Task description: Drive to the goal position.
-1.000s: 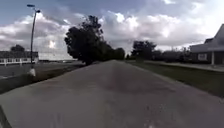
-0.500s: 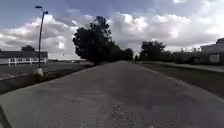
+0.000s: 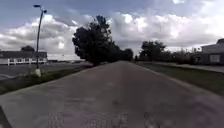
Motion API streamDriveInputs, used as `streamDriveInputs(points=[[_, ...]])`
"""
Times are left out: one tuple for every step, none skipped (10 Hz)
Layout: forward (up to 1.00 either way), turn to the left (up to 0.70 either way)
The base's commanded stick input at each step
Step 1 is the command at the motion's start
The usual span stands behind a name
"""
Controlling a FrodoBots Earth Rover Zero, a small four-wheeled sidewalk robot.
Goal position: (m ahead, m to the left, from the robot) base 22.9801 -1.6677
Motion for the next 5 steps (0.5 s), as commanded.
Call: streamDriveInputs(points=[[0.7,0.0],[0.7,0.0],[0.7,0.0],[0.7,0.0],[0.7,-0.03]])
